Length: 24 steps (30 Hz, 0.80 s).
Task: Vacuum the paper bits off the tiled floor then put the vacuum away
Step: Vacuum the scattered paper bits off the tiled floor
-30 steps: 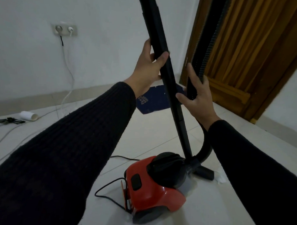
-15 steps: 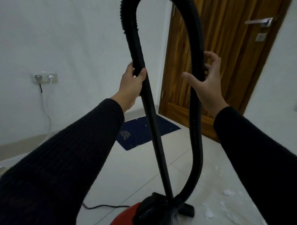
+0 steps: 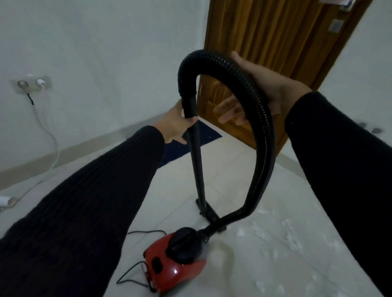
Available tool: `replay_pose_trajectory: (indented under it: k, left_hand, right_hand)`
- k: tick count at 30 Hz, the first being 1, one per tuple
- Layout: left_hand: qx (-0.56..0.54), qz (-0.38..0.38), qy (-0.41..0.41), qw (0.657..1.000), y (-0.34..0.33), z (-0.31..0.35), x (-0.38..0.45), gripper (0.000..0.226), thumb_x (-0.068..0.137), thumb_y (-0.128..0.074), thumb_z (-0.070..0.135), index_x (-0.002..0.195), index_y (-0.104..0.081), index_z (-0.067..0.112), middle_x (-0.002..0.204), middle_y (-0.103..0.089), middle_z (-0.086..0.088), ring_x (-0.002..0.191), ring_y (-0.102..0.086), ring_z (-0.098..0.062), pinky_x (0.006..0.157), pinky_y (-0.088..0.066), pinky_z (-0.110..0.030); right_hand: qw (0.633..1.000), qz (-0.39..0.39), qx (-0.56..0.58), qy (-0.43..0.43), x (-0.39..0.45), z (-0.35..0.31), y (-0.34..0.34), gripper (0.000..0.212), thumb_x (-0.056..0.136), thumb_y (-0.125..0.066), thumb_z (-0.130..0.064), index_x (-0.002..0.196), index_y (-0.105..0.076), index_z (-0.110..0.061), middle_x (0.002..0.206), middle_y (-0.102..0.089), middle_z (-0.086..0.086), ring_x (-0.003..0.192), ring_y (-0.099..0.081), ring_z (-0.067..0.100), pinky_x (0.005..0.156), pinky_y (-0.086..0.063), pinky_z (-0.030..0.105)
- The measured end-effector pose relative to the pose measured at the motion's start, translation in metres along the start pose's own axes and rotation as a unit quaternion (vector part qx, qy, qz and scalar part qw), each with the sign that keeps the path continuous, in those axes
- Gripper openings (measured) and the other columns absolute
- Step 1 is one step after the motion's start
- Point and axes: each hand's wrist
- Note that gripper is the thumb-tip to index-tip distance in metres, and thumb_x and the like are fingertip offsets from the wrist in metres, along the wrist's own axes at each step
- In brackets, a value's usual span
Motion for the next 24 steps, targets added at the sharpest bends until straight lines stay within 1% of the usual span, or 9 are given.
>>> replay_pose_trajectory:
  k: [4,6,8,12,14,17,20,22,24]
  left_hand:
    - [-0.051,-0.089,0.056,0.993,-0.002,0.008,-0.011,0.042,0.096,-0.050,0.009,0.136,-0.039,0.017,0.135,-0.049,-0.012,0.106,-0.062,-0.032,0.075,-0.059,-0.040]
    - [-0.096,-0.146,0.087,0.981,0.006,0.010,-0.018,0.041,0.097,-0.048,0.009,0.137,-0.041,0.014,0.137,-0.048,-0.017,0.110,-0.062,-0.029,0.084,-0.058,-0.035]
    - [-0.160,-0.183,0.106,0.964,0.016,0.012,-0.026,0.042,0.098,-0.046,0.012,0.140,-0.040,0.012,0.139,-0.048,-0.018,0.119,-0.057,-0.029,0.095,-0.052,-0.035]
    - [-0.319,-0.195,0.152,0.915,0.026,0.020,-0.034,0.073,0.085,-0.053,0.047,0.144,-0.033,0.009,0.141,-0.041,-0.027,0.124,-0.052,-0.035,0.099,-0.048,-0.035]
    - [-0.324,-0.195,0.189,0.906,0.025,0.028,-0.034,0.087,0.082,-0.044,0.061,0.147,-0.025,0.007,0.141,-0.037,-0.033,0.117,-0.059,-0.035,0.093,-0.052,-0.032]
    - [-0.276,-0.203,0.201,0.918,0.019,0.039,-0.036,0.071,0.092,-0.036,0.054,0.142,-0.035,0.004,0.140,-0.041,-0.023,0.096,-0.069,-0.025,0.085,-0.056,-0.026]
    - [-0.266,-0.208,0.206,0.918,0.016,0.032,-0.039,0.058,0.093,-0.050,0.044,0.131,-0.049,0.000,0.136,-0.045,-0.018,0.108,-0.062,-0.025,0.082,-0.056,-0.026]
    - [-0.256,-0.206,0.228,0.917,0.015,0.026,-0.042,0.050,0.090,-0.059,0.038,0.123,-0.053,0.000,0.126,-0.051,-0.015,0.098,-0.064,-0.021,0.084,-0.054,-0.028]
    - [-0.219,-0.237,0.242,0.915,0.017,0.021,-0.041,0.038,0.085,-0.065,0.035,0.107,-0.057,0.005,0.116,-0.055,-0.014,0.099,-0.062,-0.022,0.085,-0.053,-0.027]
  right_hand:
    - [0.997,-0.041,0.057,-0.011,-0.006,-0.010,-0.015,0.063,0.095,-0.017,-0.067,0.142,-0.037,-0.030,0.112,-0.069,0.018,0.083,-0.073,0.027,0.062,-0.059,0.030]
    - [0.995,-0.076,0.069,0.015,-0.011,-0.017,-0.017,0.057,0.098,-0.035,-0.055,0.150,-0.021,-0.037,0.117,-0.066,0.023,0.072,-0.067,0.022,0.059,-0.058,0.029]
    - [0.994,-0.087,0.066,0.019,-0.017,-0.021,-0.018,0.070,0.089,-0.058,-0.038,0.151,-0.024,-0.034,0.110,-0.066,0.023,0.065,-0.064,0.019,0.058,-0.056,0.027]
    - [0.988,-0.063,0.133,0.038,-0.035,-0.007,-0.030,0.074,0.085,-0.066,-0.027,0.147,-0.027,-0.043,0.098,-0.066,0.014,0.063,-0.062,0.019,0.057,-0.052,0.028]
    - [0.978,-0.066,0.189,0.053,-0.045,0.006,-0.040,0.077,0.079,-0.076,-0.033,0.140,-0.033,-0.051,0.102,-0.065,0.011,0.063,-0.062,0.021,0.058,-0.053,0.029]
    - [0.963,-0.065,0.256,0.058,-0.053,0.023,-0.062,0.077,0.071,-0.079,-0.042,0.133,-0.037,-0.057,0.111,-0.059,0.016,0.066,-0.063,0.023,0.061,-0.055,0.031]
    - [0.949,-0.024,0.313,0.035,-0.060,0.040,-0.091,0.081,0.073,-0.074,-0.055,0.138,-0.027,-0.061,0.103,-0.059,0.019,0.068,-0.063,0.024,0.063,-0.055,0.034]
    - [0.936,0.035,0.350,-0.022,-0.060,0.051,-0.110,0.084,0.078,-0.059,-0.065,0.148,-0.013,-0.052,0.097,-0.060,0.016,0.067,-0.063,0.021,0.062,-0.055,0.035]
    - [0.909,0.093,0.385,-0.130,-0.051,0.064,-0.126,0.102,0.071,-0.049,-0.081,0.153,-0.019,-0.030,0.092,-0.061,0.011,0.066,-0.064,0.019,0.057,-0.055,0.032]
Point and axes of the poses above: each hand's wrist, its own x-axis towards the middle knuckle, its own y-axis out of the back of the hand, z = x × y
